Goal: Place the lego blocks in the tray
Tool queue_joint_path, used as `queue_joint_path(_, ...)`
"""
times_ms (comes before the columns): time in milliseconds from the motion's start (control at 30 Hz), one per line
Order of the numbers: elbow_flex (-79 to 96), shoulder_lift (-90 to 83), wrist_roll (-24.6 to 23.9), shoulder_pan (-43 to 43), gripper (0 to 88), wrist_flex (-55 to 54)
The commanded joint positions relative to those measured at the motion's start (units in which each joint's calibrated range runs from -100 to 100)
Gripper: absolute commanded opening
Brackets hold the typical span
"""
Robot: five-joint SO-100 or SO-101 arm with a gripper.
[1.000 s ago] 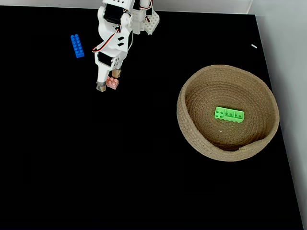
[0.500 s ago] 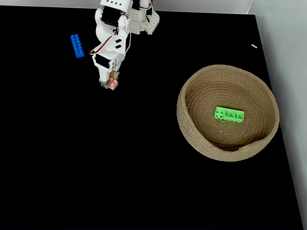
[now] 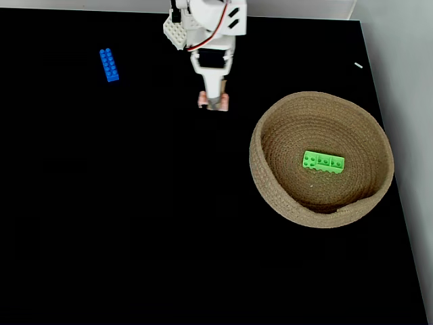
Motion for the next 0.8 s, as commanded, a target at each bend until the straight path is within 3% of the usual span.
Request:
queue_joint_path(0,-7.09,-2.21,-1.76,-9.64,0.2,-0.79)
queue_joint_path(267,-0.34,-1.00,-5.47,-20.35,0.4,-13.53)
queue_joint_path(533,5.31,0.46,-6.79,-21.10,7.5,-24.53)
queue_joint_path(767,2.30,5.88,-8.30,-20.93,19.6,-24.03)
